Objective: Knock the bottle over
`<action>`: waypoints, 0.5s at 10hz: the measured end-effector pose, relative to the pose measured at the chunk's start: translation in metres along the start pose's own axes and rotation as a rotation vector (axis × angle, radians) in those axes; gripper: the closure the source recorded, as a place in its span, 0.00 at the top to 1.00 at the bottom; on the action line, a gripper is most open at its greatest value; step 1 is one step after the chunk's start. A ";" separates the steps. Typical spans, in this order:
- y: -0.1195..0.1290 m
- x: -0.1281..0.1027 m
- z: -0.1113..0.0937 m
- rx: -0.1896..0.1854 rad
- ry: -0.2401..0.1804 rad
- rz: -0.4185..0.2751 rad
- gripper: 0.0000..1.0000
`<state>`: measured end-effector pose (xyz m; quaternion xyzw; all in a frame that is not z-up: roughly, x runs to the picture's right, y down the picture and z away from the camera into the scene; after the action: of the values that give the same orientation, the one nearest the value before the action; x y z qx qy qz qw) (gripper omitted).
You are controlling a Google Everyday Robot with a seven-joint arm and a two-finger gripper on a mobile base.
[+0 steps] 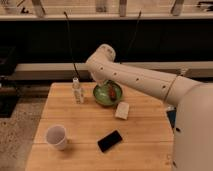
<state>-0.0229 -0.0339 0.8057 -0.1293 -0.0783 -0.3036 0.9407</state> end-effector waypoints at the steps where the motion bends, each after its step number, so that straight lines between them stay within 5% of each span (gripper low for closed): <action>1: -0.002 0.000 0.003 0.004 -0.002 -0.004 0.01; 5: -0.018 -0.005 0.016 0.015 -0.010 -0.027 0.01</action>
<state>-0.0381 -0.0407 0.8230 -0.1228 -0.0870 -0.3150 0.9371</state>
